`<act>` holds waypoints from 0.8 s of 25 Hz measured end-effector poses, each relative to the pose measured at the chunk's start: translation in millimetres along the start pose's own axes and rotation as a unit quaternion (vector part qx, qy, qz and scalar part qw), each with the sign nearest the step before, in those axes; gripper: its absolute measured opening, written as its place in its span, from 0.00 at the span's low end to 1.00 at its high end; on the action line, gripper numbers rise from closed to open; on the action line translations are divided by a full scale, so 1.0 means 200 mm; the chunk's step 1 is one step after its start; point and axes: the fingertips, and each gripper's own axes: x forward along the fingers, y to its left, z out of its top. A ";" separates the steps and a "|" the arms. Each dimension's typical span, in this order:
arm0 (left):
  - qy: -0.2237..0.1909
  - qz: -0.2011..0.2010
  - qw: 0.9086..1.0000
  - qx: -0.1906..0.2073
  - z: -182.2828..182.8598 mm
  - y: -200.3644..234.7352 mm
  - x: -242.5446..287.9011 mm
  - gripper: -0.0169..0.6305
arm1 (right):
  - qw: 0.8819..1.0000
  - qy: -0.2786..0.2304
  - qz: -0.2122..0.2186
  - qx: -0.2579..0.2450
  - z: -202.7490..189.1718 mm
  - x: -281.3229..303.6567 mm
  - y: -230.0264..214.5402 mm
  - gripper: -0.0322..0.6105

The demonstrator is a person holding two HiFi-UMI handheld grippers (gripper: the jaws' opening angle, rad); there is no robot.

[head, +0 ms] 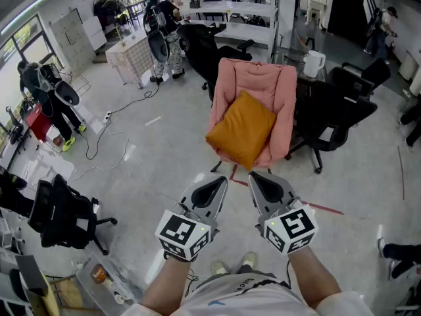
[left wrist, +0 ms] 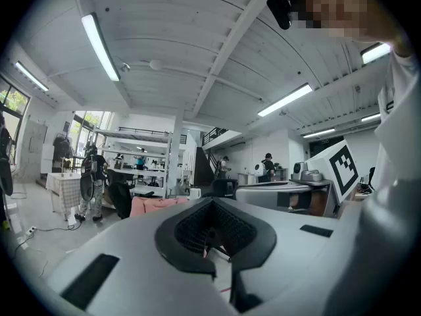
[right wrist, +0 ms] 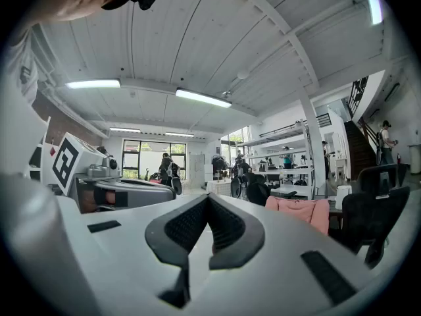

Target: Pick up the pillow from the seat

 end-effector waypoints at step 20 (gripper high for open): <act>0.007 0.002 1.000 0.005 -0.02 -0.06 0.08 0.04 | 0.999 -0.011 0.016 0.031 -0.02 -0.06 -0.06 0.07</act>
